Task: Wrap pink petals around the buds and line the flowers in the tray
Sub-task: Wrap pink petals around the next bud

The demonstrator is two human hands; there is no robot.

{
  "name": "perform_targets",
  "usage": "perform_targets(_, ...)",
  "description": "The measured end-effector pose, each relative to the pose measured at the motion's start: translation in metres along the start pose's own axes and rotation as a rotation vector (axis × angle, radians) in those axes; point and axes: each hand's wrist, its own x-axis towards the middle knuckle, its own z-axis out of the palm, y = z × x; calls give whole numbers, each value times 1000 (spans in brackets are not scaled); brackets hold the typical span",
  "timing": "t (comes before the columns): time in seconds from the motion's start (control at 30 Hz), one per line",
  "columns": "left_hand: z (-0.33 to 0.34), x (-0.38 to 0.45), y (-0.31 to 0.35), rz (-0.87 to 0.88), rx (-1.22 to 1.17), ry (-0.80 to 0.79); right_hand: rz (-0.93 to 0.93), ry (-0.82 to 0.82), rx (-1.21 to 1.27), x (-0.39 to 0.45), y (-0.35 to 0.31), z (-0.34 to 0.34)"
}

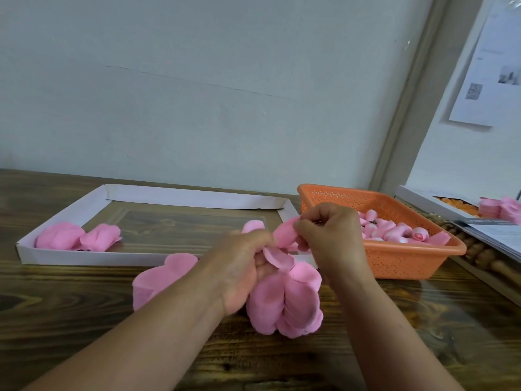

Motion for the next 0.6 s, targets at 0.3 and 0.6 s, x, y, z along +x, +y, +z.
perform_targets(0.3,1,3,-7,78,231,236,-110,-190,-92,-4,0,2)
perform_targets(0.6,1,1,-7,47,368,161,-413,-445,-261,-10,-8,0)
